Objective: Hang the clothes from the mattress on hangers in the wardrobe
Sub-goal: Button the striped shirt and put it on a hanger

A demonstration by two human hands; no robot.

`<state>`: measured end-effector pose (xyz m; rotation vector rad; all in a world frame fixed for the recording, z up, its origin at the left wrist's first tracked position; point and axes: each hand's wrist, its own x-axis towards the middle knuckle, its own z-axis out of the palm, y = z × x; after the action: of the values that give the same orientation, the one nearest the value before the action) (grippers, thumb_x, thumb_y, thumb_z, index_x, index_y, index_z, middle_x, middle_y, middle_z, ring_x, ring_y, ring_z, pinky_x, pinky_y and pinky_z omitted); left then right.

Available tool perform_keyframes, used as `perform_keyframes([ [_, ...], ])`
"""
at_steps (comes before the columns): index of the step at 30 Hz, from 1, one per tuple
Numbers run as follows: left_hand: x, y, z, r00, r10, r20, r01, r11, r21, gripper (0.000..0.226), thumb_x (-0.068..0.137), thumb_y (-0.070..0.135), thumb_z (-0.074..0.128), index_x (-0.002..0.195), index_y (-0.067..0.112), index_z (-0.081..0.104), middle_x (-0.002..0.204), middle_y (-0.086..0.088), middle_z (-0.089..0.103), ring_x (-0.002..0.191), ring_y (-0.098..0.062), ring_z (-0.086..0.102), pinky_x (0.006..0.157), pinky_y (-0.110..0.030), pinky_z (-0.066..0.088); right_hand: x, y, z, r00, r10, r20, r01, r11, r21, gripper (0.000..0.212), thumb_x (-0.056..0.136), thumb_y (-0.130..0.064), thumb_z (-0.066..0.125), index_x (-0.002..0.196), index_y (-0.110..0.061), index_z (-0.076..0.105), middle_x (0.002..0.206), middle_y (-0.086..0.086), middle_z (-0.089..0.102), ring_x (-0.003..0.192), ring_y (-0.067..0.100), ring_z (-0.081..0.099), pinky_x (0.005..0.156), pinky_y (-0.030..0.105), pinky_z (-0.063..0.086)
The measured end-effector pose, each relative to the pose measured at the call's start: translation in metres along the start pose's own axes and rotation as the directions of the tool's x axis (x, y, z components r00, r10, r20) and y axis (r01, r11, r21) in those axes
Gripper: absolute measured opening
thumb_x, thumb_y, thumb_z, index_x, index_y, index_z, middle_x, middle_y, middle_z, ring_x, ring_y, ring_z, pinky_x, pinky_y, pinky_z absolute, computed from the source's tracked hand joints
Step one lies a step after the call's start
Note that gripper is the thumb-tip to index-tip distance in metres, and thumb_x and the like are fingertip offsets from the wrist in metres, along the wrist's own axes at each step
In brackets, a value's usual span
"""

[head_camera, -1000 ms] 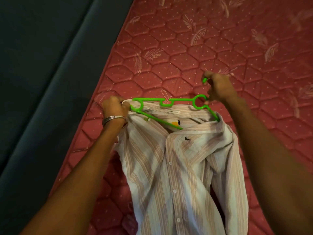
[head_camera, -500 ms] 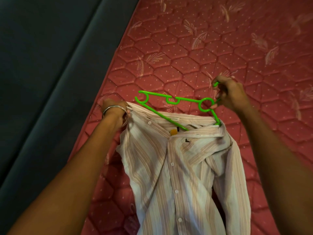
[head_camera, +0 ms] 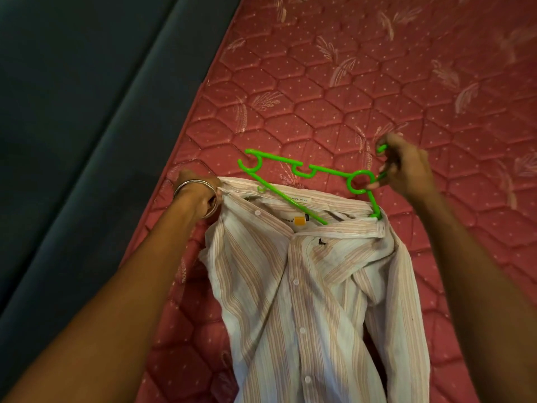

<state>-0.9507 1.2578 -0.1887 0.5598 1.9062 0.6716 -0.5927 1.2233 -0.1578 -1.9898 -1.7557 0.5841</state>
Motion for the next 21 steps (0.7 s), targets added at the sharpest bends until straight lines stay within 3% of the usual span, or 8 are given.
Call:
perform_keyframes([
  [2,-0.018,0.008,0.005,0.999,0.033,0.037,-0.032,0.999,-0.031,0.024,0.071,-0.012,0.066,0.062,0.003,0.050,0.052,-0.009,0.048,0.028,-0.011,0.040,0.037,-0.015,0.036,0.002,-0.009,0.004,0.997,0.030,0.074,-0.031,0.999,0.011,0.028,0.089,0.004,0.048,0.111,-0.006,0.061,0.079,-0.003,0.053,0.072,0.014,0.054,0.081,0.048,0.049],
  [4,-0.031,0.014,0.010,0.993,0.104,0.051,-0.101,0.994,-0.049,0.028,0.076,-0.010,0.063,0.057,0.004,0.047,0.039,-0.004,0.042,0.024,-0.010,0.036,0.034,-0.012,0.031,0.004,-0.020,0.016,0.980,-0.027,0.199,0.014,0.998,0.067,0.025,0.084,0.005,0.057,0.108,-0.003,0.060,0.068,-0.005,0.051,0.063,0.014,0.057,0.070,0.043,0.053],
  [6,-0.039,0.020,0.016,0.980,0.185,0.069,-0.182,0.982,-0.046,0.028,0.080,-0.004,0.062,0.055,0.004,0.051,0.035,-0.003,0.041,0.026,-0.012,0.035,0.034,-0.013,0.029,0.008,-0.040,0.030,0.954,-0.068,0.294,0.050,0.996,0.068,0.020,0.084,-0.004,0.065,0.103,0.001,0.060,0.065,0.002,0.051,0.059,0.018,0.056,0.059,0.025,0.046],
  [9,-0.059,0.026,0.028,0.953,0.261,0.153,-0.261,0.965,-0.022,0.021,0.083,-0.001,0.061,0.063,0.000,0.059,0.038,-0.004,0.048,0.026,-0.008,0.036,0.031,-0.013,0.029,0.014,-0.069,0.053,0.867,-0.112,0.485,0.130,0.992,-0.002,0.019,0.092,-0.008,0.053,0.109,-0.005,0.061,0.072,0.003,0.050,0.067,0.016,0.048,0.051,0.022,0.032],
  [13,-0.068,0.011,0.047,0.929,0.242,0.280,-0.260,0.965,0.028,0.019,0.089,-0.001,0.059,0.069,0.001,0.058,0.033,0.002,0.050,0.025,-0.006,0.042,0.028,-0.015,0.035,0.045,-0.083,0.076,0.939,-0.078,0.334,0.074,0.997,0.023,0.040,0.083,0.001,0.054,0.119,-0.016,0.053,0.086,0.015,0.059,0.078,0.031,0.062,0.066,0.033,0.048],
  [15,-0.066,-0.002,0.052,0.934,0.208,0.289,-0.215,0.977,-0.006,0.006,0.089,0.001,0.061,0.084,-0.003,0.060,0.036,-0.001,0.052,0.026,-0.006,0.045,0.029,-0.017,0.038,0.059,-0.087,0.082,0.954,-0.070,0.292,0.043,0.994,0.100,0.034,0.087,-0.007,0.052,0.121,-0.015,0.054,0.092,0.013,0.062,0.076,0.026,0.062,0.068,0.027,0.047],
  [18,-0.059,-0.025,0.054,0.945,0.204,0.254,-0.186,0.978,-0.092,0.025,0.089,0.008,0.062,0.111,-0.004,0.058,0.058,-0.010,0.058,0.036,-0.010,0.053,0.036,-0.021,0.047,0.060,-0.082,0.086,0.985,-0.136,0.103,0.123,0.984,0.126,0.027,0.095,-0.026,0.045,0.117,-0.021,0.059,0.078,0.001,0.059,0.062,0.009,0.054,0.064,0.023,0.043],
  [21,-0.047,-0.066,0.052,0.957,0.237,0.168,-0.233,0.972,-0.042,0.043,0.085,0.021,0.069,0.124,0.008,0.057,0.081,-0.009,0.062,0.061,-0.021,0.061,0.055,-0.029,0.056,0.041,-0.062,0.092,0.994,-0.111,-0.010,0.110,0.965,0.238,0.052,0.088,-0.004,0.042,0.139,-0.011,0.042,0.100,0.014,0.062,0.087,0.018,0.059,0.080,0.026,0.046],
])
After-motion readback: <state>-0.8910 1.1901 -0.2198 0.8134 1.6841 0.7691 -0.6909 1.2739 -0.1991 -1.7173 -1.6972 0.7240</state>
